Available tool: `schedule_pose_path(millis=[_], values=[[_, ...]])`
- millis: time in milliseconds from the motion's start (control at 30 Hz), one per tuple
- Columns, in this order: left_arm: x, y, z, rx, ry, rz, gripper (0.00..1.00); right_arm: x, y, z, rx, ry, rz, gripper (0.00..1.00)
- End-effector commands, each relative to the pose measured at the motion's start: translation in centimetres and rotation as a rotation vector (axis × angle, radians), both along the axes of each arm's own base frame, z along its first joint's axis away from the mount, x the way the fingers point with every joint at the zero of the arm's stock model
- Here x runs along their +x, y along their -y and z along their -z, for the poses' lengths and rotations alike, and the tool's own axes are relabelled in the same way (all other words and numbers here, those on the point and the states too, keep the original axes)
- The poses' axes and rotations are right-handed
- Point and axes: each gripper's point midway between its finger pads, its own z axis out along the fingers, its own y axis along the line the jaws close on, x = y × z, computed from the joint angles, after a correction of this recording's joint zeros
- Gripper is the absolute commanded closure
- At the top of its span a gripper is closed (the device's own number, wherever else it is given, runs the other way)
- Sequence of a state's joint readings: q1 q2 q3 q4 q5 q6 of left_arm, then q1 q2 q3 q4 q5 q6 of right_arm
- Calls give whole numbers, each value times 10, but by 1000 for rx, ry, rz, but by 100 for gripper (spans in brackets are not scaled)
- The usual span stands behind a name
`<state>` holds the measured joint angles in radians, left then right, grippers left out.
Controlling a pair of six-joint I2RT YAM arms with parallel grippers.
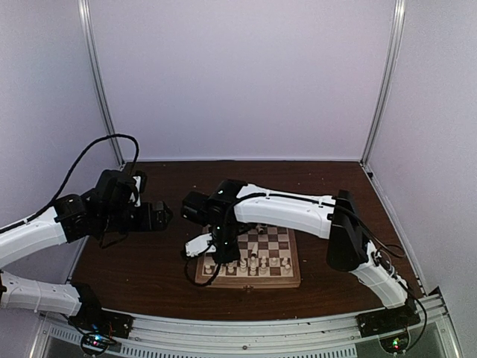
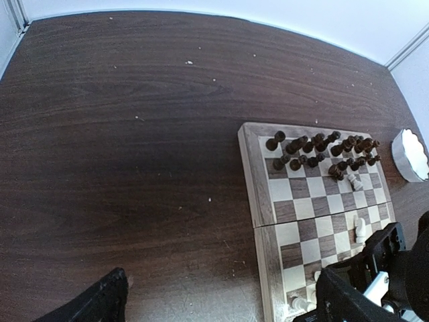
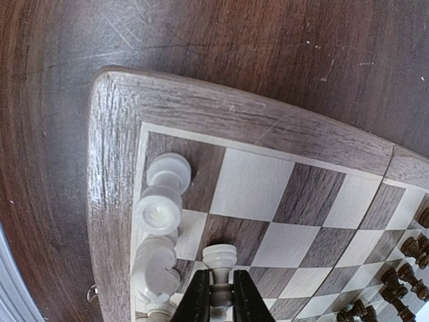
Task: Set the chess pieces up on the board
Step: Place the pawn at b2.
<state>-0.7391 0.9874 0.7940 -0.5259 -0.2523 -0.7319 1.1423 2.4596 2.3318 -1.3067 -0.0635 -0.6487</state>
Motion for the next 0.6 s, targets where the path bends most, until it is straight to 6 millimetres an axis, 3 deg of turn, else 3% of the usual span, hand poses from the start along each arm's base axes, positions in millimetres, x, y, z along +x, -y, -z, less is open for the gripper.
schedule_pose_path(millis=[0, 233, 567], values=[[2, 1, 2, -11, -2, -6, 2, -6, -2, 2, -8, -10, -14, 89], [2, 2, 4, -10, -8, -4, 2, -3, -5, 3, -5, 6, -10, 83], [2, 3, 7, -6, -15, -2, 2, 1, -8, 2, 9, 22, -7, 83]])
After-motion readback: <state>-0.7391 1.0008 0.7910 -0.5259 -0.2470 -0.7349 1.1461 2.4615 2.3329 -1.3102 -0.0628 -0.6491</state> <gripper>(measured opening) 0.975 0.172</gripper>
